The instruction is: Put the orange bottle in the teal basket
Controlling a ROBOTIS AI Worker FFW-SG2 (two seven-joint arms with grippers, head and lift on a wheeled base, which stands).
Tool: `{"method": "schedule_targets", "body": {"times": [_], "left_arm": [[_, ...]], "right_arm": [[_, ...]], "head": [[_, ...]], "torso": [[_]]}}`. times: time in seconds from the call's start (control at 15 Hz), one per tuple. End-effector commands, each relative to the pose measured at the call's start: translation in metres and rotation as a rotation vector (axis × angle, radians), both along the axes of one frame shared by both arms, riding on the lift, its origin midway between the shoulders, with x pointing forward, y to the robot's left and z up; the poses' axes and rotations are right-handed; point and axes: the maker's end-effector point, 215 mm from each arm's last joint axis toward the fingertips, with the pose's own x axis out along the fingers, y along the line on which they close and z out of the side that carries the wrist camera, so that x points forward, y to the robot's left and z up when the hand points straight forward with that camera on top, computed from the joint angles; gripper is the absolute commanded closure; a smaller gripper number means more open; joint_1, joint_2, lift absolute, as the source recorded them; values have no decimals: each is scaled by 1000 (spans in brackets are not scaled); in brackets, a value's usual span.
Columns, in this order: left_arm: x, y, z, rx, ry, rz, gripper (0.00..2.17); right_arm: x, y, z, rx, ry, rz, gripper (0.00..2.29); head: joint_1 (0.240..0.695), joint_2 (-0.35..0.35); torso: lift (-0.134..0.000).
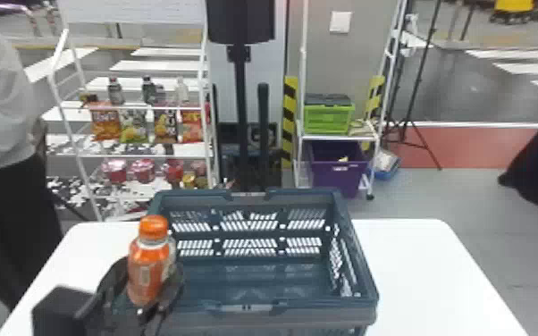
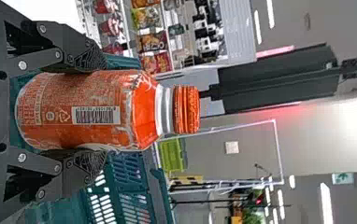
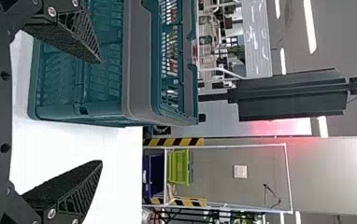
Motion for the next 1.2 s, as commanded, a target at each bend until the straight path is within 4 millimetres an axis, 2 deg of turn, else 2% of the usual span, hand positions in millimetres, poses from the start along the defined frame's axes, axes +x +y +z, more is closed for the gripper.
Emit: {"method": "schedule_targets", "body": {"times": [0.0,0.2,0.33,0.6,0.67,0.93,1.13], "left_arm": [[30,4,-10,31,83,-34,626],[64,0,-22,81,161,-124,626],[91,-15,-35,124,206,-216,626],[122,-42,-61,214,310,-387,626],[127,-51,-67,218,342,-434,626],[141,-75,-113,262,512,-584,626],[147,-87,-150,277,621,-623,626]], "right_arm": [[-1,-5,-6,-3,11,-17,127],[-3,-9,-16,-9,28,-40,127],[-4,-12,-20,-24,35,-55,127],[-12,-23,-30,-34,59,-95,127],[-14,-24,-31,-36,62,-102,127],[-15,-25,-32,-40,66,-122,127],[-16,-21,-35,-42,70,-125,127]], "head": [[499,0],[499,0],[499,0],[499,0],[499,0],[499,0],[499,0]], "torso": [[0],[0],[0],[0],[0],[0],[0]]}}
